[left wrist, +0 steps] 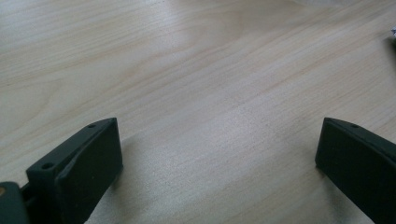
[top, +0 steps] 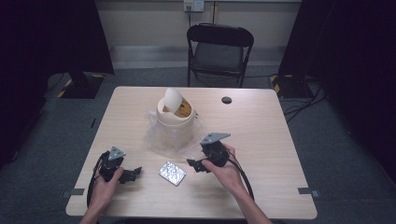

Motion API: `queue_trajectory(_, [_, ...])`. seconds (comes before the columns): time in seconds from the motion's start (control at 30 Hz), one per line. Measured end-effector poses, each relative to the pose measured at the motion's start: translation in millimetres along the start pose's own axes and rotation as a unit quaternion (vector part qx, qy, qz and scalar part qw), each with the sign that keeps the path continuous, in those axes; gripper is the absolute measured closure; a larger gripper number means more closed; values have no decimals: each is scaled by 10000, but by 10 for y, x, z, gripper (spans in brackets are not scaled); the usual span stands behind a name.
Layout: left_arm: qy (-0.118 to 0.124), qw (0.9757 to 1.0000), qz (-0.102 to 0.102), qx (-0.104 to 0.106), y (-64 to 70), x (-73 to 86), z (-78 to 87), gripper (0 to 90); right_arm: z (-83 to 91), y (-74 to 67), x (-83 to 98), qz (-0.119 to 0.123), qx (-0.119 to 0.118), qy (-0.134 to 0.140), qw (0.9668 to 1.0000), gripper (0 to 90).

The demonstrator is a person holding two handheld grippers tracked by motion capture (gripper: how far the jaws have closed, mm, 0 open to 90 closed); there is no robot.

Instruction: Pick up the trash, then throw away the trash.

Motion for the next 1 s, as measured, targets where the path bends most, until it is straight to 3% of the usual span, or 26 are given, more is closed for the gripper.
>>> queue_trajectory(0.17, [1,10000,0,-1,0,0,0,0,-114,-280,203,169,-188,-126,9996,190])
queue_trajectory(0.43, [0,10000,-5,-2,-1,0,0,0,-364,-505,386,334,-431,-323,9980,196])
queue_trajectory(0.7, [1,10000,1,-1,0,0,0,0,-515,-648,393,565,-434,-326,9969,189])
queue_trajectory(1.0, [0,10000,-5,-2,-1,0,0,0,-604,-708,421,731,-343,-390,9960,179])
Point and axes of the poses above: each handheld gripper's, and its own axes: z roughly backward along the jaws, x roughly out of its underside, y roughly to its right, the point moved 10 cm from there along -z, roughly forward along the jaws, and after that the axes turned 4 degrees about -y, right-handed, at the moved point
